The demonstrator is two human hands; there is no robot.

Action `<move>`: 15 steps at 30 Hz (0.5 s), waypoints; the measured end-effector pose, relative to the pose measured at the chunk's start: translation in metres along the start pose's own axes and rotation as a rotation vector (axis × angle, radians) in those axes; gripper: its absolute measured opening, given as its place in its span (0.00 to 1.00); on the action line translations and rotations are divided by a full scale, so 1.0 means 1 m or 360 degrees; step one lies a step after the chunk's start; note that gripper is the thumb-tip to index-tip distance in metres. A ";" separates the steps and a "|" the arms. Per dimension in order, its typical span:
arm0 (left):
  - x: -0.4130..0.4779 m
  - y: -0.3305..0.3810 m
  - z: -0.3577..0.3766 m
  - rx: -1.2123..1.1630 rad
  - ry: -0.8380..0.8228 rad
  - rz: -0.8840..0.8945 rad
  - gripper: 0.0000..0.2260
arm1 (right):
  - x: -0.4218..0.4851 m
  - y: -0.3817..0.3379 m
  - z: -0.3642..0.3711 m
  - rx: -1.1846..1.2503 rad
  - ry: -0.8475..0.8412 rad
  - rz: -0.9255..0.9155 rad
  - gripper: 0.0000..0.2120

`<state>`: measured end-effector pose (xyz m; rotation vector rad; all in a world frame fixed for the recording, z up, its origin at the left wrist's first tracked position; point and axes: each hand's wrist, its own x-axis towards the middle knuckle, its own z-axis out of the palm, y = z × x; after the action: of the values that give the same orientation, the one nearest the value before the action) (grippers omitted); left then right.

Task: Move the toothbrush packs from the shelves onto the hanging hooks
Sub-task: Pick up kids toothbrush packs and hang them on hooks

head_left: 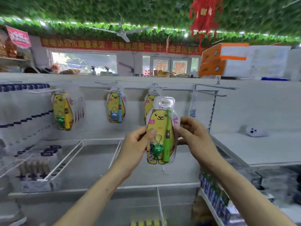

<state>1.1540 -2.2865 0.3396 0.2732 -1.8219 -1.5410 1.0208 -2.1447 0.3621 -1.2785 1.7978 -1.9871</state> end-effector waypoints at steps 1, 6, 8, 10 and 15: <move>0.002 0.002 0.007 0.0006 0.0034 0.0006 0.09 | 0.003 -0.001 -0.008 -0.0012 -0.0028 -0.0001 0.06; 0.006 0.010 0.024 -0.0044 0.0207 0.0002 0.12 | 0.018 -0.004 -0.022 0.0034 -0.0097 0.0009 0.05; 0.008 0.011 0.025 -0.0052 0.0252 0.0003 0.11 | 0.024 -0.004 -0.020 0.0061 -0.0119 0.0012 0.05; 0.009 0.012 0.024 -0.0061 0.0288 0.0007 0.11 | 0.028 -0.005 -0.018 0.0101 -0.0134 0.0011 0.05; 0.012 0.014 0.018 -0.0084 0.0323 0.0001 0.12 | 0.035 -0.006 -0.011 0.0185 -0.0169 0.0007 0.05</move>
<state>1.1379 -2.2763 0.3565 0.3891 -1.6209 -1.5010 0.9947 -2.1574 0.3845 -1.3161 1.6118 -1.9506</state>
